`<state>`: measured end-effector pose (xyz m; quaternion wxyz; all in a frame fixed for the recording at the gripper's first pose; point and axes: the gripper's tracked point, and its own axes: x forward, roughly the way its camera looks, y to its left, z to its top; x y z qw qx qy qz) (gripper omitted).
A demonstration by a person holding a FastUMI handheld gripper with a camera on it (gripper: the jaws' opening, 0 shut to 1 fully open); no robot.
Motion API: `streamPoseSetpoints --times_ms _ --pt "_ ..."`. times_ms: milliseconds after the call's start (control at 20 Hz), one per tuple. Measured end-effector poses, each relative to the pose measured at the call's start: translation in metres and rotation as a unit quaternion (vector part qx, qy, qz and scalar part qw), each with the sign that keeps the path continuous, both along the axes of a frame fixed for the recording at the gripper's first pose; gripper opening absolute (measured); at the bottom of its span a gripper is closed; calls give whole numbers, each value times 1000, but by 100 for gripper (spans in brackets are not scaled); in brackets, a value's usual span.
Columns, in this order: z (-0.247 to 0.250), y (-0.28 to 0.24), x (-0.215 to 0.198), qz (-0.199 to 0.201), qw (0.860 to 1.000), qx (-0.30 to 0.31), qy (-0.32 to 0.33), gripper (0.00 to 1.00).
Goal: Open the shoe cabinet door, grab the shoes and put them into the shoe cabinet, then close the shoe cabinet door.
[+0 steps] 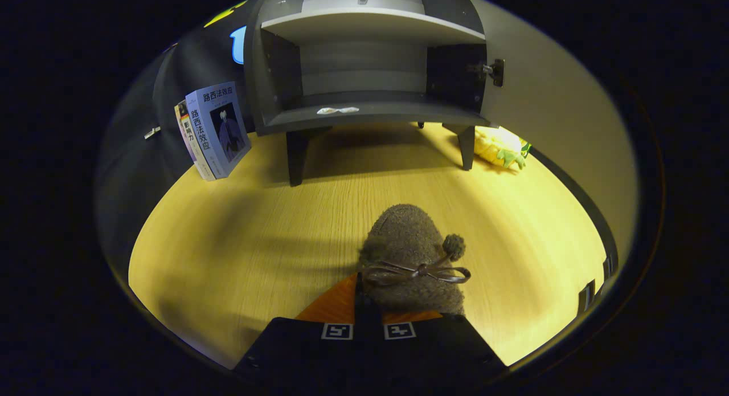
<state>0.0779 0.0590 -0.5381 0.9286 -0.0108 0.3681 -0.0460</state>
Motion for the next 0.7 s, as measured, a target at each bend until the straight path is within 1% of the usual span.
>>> streamPoseSetpoints --times_ms 200,400,700 --pt "59 -5 14 -3 999 -4 -37 5" --pt "128 -3 30 8 997 -13 -79 5" --pt "225 8 68 28 991 -8 -134 5"
